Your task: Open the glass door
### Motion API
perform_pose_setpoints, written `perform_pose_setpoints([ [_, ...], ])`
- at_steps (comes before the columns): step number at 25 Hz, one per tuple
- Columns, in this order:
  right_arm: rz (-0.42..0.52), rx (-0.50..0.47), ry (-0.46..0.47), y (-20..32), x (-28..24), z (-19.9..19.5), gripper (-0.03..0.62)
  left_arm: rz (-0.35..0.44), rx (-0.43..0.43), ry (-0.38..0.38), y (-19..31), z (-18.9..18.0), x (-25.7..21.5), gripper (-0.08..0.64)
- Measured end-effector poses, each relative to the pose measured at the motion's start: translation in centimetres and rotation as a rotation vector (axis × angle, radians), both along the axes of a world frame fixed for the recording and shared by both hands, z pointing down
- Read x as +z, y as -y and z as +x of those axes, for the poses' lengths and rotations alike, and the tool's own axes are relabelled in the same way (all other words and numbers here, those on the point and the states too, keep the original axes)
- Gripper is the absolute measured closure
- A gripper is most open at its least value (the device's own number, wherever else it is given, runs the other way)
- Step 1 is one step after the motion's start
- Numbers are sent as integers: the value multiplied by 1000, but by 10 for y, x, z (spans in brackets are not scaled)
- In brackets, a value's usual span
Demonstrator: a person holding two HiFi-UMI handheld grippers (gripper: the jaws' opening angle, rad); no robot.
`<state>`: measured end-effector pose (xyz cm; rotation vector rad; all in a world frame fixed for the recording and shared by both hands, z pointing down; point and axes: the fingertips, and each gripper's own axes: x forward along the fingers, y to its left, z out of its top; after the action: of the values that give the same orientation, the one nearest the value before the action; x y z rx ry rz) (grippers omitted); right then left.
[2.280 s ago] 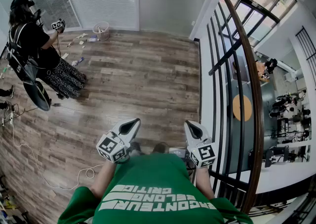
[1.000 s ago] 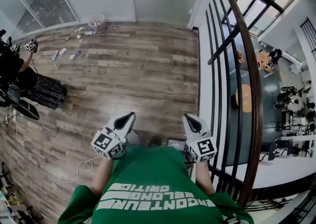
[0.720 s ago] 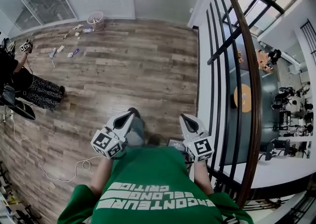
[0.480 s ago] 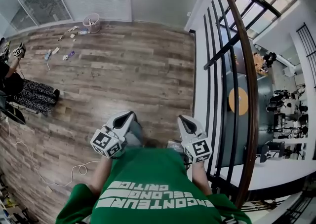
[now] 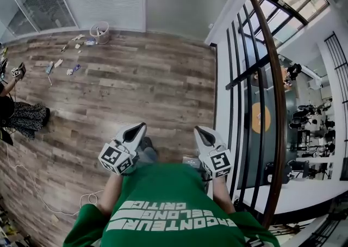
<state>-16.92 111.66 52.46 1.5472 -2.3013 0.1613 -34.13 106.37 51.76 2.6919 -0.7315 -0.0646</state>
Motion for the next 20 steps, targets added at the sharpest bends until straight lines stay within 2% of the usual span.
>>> perform_pose_setpoints([
  [4, -9, -13, -16, 35, 0, -16, 598, -18, -12, -10, 32, -17, 2, 543],
  [11, -30, 3, -53, 70, 2, -30, 598, -30, 26, -11, 72, -25, 7, 543],
  [20, -67, 12, -52, 102, 11, -20, 598, -61, 34, -14, 103, -16, 17, 543],
])
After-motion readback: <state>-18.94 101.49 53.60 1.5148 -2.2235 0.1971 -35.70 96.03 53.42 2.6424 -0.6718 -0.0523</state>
